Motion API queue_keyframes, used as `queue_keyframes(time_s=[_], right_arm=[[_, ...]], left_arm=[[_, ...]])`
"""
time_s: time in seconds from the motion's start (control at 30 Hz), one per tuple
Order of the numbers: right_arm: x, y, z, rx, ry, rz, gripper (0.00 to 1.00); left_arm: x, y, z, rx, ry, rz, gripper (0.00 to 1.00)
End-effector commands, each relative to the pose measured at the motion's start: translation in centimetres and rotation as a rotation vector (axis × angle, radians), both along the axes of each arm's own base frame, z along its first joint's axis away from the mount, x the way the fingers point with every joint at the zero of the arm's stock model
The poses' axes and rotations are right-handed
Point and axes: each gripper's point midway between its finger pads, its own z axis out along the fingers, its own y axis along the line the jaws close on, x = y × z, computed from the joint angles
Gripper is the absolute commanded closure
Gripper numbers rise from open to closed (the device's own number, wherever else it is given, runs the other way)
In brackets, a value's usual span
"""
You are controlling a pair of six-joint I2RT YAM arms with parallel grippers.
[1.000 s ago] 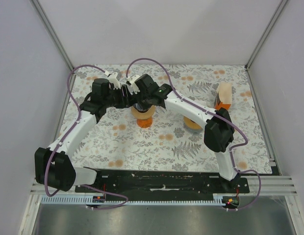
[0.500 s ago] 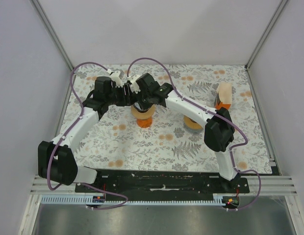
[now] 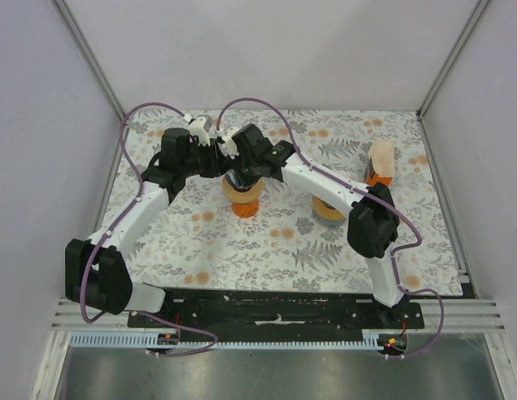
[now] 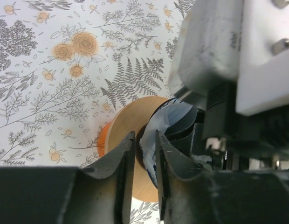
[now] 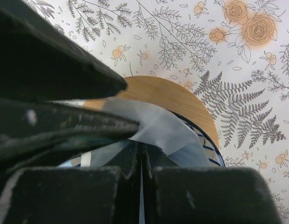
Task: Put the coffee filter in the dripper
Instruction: Place the coffee filter in the coffee dripper.
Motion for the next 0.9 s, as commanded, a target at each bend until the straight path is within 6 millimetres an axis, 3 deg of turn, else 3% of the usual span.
queue_keyframes(time_s=[0.0, 0.17, 0.4, 0.57, 0.7, 0.87], right_arm=[[-2.2, 0.0, -1.3, -0.027, 0.072, 0.048, 1.00], [-1.5, -0.5, 1.9, -0.007, -0.008, 0.052, 1.00], [-0.9, -1.9, 7.4, 0.029, -0.138, 0.046, 1.00], [-0.5, -3.4, 9.8, 0.028, -0.201, 0.016, 1.00], [-0.8, -4.3, 10.9, 0.032, -0.227, 0.012, 1.00], [-1.0, -5.0, 11.4, 0.030, -0.243, 0.008, 1.00]], left_arm=[[0.6, -1.0, 1.0, -0.008, -0.064, -0.054, 0.76], [-0.3, -0.6, 0.1, 0.025, -0.060, -0.071, 0.90], [-0.7, 0.3, -0.5, 0.082, -0.069, -0.065, 0.96], [-0.8, 0.3, -0.7, 0.085, -0.066, -0.068, 0.97], [-0.9, 0.3, -0.4, 0.083, -0.071, -0.073, 0.96], [-1.0, 0.1, 0.7, 0.077, -0.093, -0.086, 0.78]])
